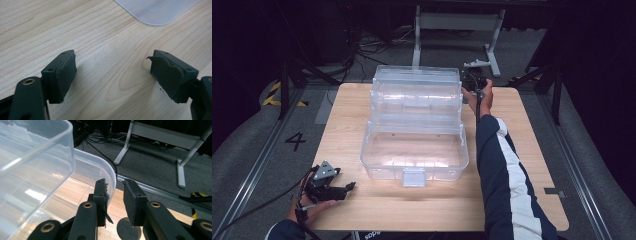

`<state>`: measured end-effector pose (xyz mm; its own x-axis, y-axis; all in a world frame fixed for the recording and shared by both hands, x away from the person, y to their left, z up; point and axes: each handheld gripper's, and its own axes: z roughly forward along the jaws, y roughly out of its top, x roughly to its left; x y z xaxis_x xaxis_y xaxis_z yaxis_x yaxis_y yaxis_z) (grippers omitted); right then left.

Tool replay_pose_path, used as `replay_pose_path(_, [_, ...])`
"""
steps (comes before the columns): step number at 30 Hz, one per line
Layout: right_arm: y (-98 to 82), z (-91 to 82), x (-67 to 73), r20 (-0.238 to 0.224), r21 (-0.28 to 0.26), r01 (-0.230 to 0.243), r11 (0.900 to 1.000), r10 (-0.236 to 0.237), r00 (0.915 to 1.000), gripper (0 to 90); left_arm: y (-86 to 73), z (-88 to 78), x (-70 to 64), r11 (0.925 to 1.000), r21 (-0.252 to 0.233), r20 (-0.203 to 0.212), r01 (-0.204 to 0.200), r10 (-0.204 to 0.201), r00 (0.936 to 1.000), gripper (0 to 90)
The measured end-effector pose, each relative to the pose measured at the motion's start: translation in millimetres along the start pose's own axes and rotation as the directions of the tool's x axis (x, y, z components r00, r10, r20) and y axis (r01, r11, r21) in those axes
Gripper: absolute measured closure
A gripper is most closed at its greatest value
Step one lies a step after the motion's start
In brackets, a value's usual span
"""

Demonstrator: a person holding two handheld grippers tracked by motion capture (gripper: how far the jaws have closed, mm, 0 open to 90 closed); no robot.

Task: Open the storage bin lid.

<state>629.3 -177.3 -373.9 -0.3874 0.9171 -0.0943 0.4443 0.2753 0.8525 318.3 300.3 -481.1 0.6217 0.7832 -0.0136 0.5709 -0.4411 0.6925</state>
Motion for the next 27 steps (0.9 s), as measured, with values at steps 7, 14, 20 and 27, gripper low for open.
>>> replay_pose_path(7, [-0.3, -10.0, -2.2, -0.003, -0.014, 0.015, 1.000, -0.015, 0.9999, 72.1, -0.2, 0.5, -0.2, 1.0000, -0.006, -0.002, 0.001, -0.001, 1.0000, 21.4])
replay_pose_path(14, [-0.3, -18.7, -0.3, 0.001, -0.014, 0.038, 0.999, -0.038, 0.9993, 72.2, 0.0, 0.4, 0.5, 1.0000, -0.004, -0.003, -0.005, 0.005, 1.0000, 21.4])
replay_pose_path(20, [-0.8, -27.5, 1.6, -0.001, -0.022, 0.063, 0.998, -0.063, 0.9980, 72.2, 0.0, 0.4, 0.5, 1.0000, -0.004, -0.002, -0.005, 0.005, 1.0000, 21.4])
replay_pose_path(27, [0.0, -38.6, 2.9, -0.017, -0.033, 0.077, 0.996, -0.078, 0.9968, 72.2, 0.2, 0.4, 0.9, 0.9999, -0.003, -0.004, -0.010, 0.010, 0.9999, 21.3])
